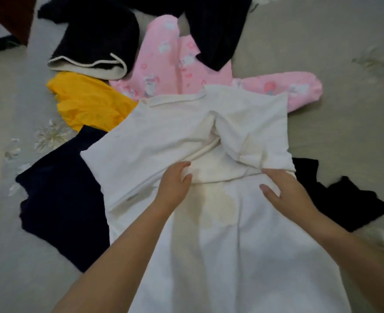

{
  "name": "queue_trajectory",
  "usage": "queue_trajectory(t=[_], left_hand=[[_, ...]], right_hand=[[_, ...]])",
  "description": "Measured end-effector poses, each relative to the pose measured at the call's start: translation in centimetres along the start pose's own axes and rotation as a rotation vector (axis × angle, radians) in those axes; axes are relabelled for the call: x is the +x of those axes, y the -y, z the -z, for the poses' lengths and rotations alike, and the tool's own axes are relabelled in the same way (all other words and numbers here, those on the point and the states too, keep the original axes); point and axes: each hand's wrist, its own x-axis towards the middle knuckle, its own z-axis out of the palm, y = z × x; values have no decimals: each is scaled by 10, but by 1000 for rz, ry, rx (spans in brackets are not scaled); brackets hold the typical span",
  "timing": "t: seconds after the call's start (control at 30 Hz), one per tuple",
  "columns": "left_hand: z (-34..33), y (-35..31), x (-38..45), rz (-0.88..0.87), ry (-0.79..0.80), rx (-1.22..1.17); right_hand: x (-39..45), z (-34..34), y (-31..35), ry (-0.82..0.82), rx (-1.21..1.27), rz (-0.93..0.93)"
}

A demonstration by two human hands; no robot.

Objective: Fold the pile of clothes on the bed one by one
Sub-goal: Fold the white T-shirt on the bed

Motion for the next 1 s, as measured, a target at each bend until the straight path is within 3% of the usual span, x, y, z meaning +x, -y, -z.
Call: queue_trajectory(t=[0.13,0.3,0.4,0.5,0.57,0.73,0.83,0.9,1.0], left_hand=[[7,34,-21,-22,-52,215],[22,46,-16,1,-113,349],[18,43,0,64,-119,357],[4,35,12,101,-157,365],[-1,33,16,161,-200,397],[4,34,23,-64,-290,349],[29,20,32,-39,-363,251],[53,6,43,-56,-460,212],[92,-17,62,-103,-640,157]], right_hand=[[24,-31,16,-3,-75,-25],[80,-34,16,-10,-153,-347],[82,-7,0,-36,-72,-187],[81,40,-16,-209,-50,-5],[84,73,-28,-232,-26,61],[98,94,-45,-64,73,-167],[120,88,-40,32,271,-354],[143,92,-27,-38,413,-367],[171,107,3,-240,327,-147]])
